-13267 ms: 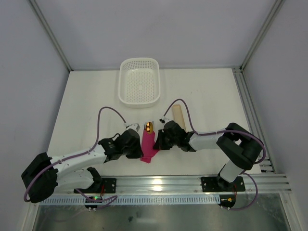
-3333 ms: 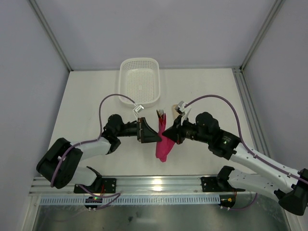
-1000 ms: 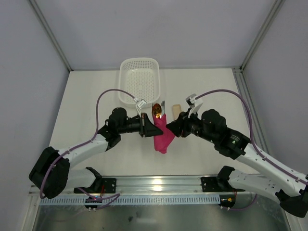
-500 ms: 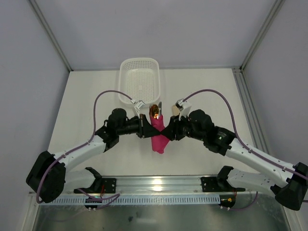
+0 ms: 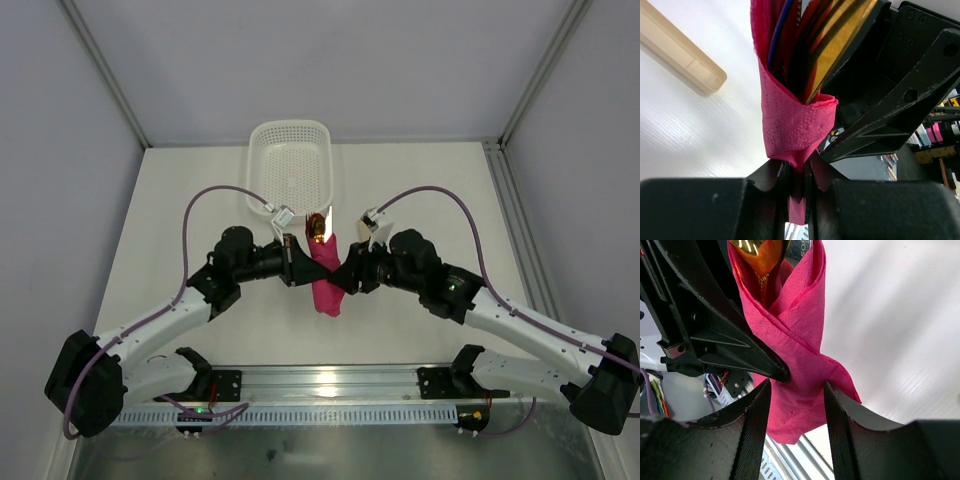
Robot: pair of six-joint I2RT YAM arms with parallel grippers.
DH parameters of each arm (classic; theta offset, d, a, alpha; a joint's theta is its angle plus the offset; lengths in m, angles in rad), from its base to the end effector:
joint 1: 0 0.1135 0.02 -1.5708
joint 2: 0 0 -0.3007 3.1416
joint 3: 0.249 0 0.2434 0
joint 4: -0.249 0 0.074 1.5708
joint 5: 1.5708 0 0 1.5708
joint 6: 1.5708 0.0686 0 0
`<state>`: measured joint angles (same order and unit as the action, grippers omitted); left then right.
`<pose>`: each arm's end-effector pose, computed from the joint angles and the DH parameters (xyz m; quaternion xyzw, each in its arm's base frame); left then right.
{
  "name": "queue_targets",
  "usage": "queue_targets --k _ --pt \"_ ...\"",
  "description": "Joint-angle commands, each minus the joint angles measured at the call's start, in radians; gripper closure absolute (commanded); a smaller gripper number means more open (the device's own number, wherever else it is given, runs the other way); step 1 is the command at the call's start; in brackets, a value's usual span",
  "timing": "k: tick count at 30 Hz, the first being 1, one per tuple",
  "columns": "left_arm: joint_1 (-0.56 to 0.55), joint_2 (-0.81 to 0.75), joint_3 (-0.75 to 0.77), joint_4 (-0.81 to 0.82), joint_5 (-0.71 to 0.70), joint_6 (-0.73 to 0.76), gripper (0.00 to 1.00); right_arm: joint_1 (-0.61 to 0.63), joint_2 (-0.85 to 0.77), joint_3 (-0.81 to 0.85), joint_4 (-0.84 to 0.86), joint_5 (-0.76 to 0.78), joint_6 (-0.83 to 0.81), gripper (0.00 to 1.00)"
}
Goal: Place the utensils on the paper napkin and roll it up
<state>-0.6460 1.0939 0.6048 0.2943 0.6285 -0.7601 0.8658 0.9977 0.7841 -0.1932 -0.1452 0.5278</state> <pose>0.1717 -0.1800 0.2977 0.1541 0.7447 -0.5726 0.3063 0.1418 0.1820 0.3186 -0.1794 0.8146 0.3983 0.3816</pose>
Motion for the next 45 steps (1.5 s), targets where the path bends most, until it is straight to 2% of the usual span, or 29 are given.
queue_targets --k 1,12,35,45 --pt "-0.001 -0.045 0.01 0.063 -0.003 -0.008 1.0 0.002 -0.008 -0.012 0.057 -0.013 0.018 0.51" --pt "-0.001 -0.061 0.013 0.051 -0.012 -0.008 1.0 0.01 -0.039 -0.029 0.049 -0.037 0.005 0.5" --pt "-0.001 -0.123 -0.034 0.166 0.106 -0.05 1.0 0.01 -0.102 -0.134 0.314 -0.159 -0.045 0.48" --pt "-0.001 -0.141 -0.051 0.229 0.109 -0.067 1.0 0.012 -0.105 -0.161 0.382 -0.221 -0.026 0.62"
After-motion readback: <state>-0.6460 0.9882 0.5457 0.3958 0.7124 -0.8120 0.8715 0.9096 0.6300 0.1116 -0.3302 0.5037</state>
